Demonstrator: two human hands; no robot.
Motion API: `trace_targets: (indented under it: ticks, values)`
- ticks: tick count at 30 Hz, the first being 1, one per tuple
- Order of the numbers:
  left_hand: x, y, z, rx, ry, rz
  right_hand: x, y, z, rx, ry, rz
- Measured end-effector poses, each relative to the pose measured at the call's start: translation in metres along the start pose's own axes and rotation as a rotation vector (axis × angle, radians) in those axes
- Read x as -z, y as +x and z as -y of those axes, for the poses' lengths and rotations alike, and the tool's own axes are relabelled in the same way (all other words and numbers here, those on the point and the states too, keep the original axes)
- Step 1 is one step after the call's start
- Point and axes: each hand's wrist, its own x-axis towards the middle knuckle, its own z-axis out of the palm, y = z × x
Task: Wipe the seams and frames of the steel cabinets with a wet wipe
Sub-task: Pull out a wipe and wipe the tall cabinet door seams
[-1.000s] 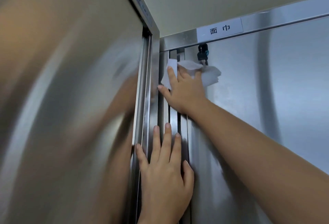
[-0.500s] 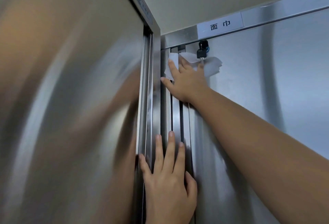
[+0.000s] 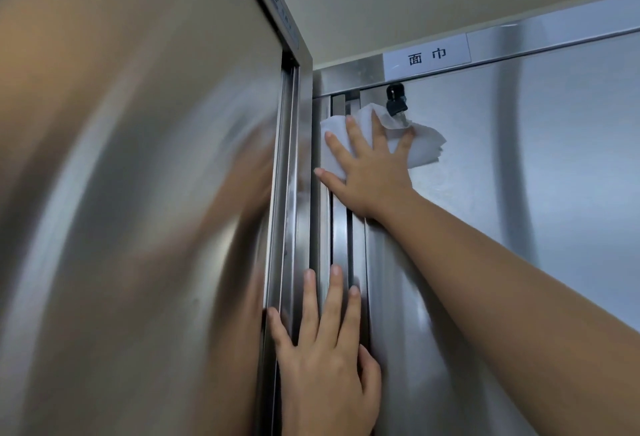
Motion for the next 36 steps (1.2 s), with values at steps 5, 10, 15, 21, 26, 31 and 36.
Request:
trace_targets:
  ticks: [5, 10, 15, 21, 26, 31, 36]
  values:
    - [0.0, -0.004, -0.001, 0.022, -0.015, -0.005, -0.015, -0.04, 0.011, 0.039, -0.03, -0.009]
    - [-0.001, -0.004, 0.0, 0.019, -0.002, 0.005, -0.007, -0.003, 0.009, 0.007, 0.002, -0.007]
    - [-0.002, -0.002, 0.0, 0.01, 0.018, 0.006, -0.007, 0.014, 0.008, -0.018, 0.03, -0.035]
    - [-0.002, -0.003, 0.0, 0.005, 0.025, -0.001, -0.016, -0.023, 0.01, 0.036, 0.019, -0.055]
    - [-0.001, -0.003, 0.002, -0.004, 0.049, -0.001, -0.007, 0.008, 0.009, -0.011, 0.054, -0.023]
    - [-0.002, -0.003, 0.001, 0.001, 0.048, 0.007, 0.001, 0.026, 0.003, -0.022, 0.084, -0.006]
    - [-0.002, -0.002, 0.001, 0.002, 0.04, 0.006, -0.012, -0.019, 0.004, 0.074, 0.062, -0.026]
